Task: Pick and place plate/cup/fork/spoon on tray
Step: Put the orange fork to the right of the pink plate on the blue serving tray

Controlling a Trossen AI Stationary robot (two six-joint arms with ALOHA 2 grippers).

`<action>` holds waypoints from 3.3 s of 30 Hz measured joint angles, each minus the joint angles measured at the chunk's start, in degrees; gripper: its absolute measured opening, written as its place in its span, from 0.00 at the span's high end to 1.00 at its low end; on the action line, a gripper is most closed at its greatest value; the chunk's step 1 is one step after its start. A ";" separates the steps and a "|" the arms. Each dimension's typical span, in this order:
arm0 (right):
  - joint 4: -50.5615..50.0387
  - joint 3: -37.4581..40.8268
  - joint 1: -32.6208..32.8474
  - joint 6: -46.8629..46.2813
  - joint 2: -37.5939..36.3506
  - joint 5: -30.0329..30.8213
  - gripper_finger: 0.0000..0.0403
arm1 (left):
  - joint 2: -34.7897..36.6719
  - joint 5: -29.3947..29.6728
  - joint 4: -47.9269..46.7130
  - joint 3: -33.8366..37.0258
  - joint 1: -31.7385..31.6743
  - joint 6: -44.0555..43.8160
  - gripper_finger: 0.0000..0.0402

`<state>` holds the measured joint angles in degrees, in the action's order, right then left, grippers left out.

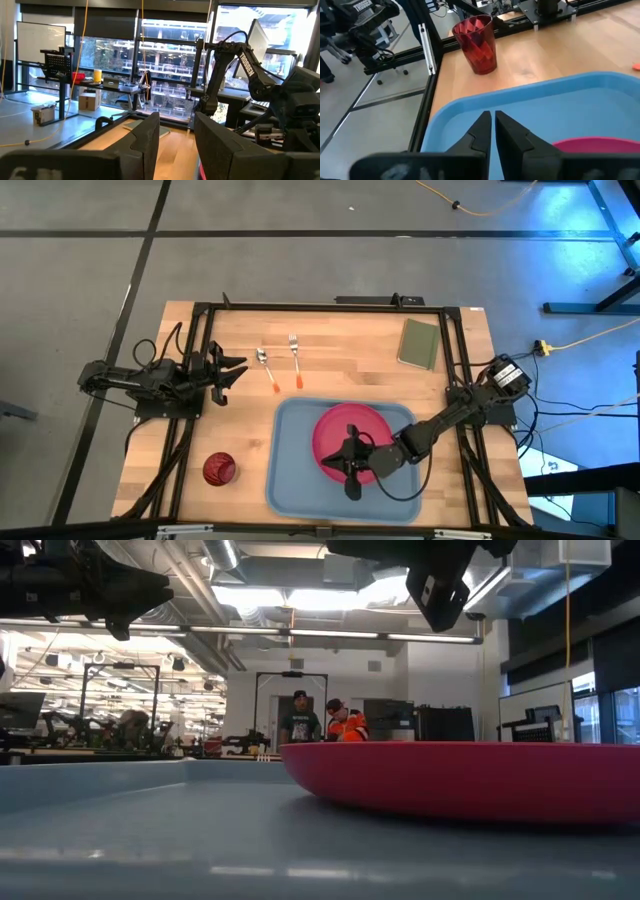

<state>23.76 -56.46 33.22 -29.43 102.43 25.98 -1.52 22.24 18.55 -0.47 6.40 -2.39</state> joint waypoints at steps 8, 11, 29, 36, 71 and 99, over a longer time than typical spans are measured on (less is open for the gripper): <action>-0.20 0.00 0.01 0.11 0.02 -2.27 0.93 | 0.00 0.00 0.00 0.00 0.02 0.00 0.71; -0.60 -0.01 0.01 0.21 0.00 -2.25 0.93 | 0.00 0.00 0.00 0.00 0.00 0.00 0.71; -0.49 -0.01 0.01 4.55 0.00 -2.23 0.89 | 0.00 0.00 0.00 0.01 0.01 0.00 0.71; -0.47 -0.01 -0.01 4.55 0.02 -2.13 0.72 | -0.01 0.00 0.00 0.01 0.01 0.00 0.71; -0.86 -0.03 -0.05 3.24 0.02 10.29 0.98 | -0.02 0.00 0.00 0.02 0.00 0.00 0.71; -27.20 -18.74 -33.65 11.00 0.73 -25.04 0.99 | -0.02 0.02 0.00 0.01 0.01 0.01 0.71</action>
<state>-3.44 -75.20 -0.43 -18.43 103.16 0.94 -1.54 22.26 18.55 -0.46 6.41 -2.38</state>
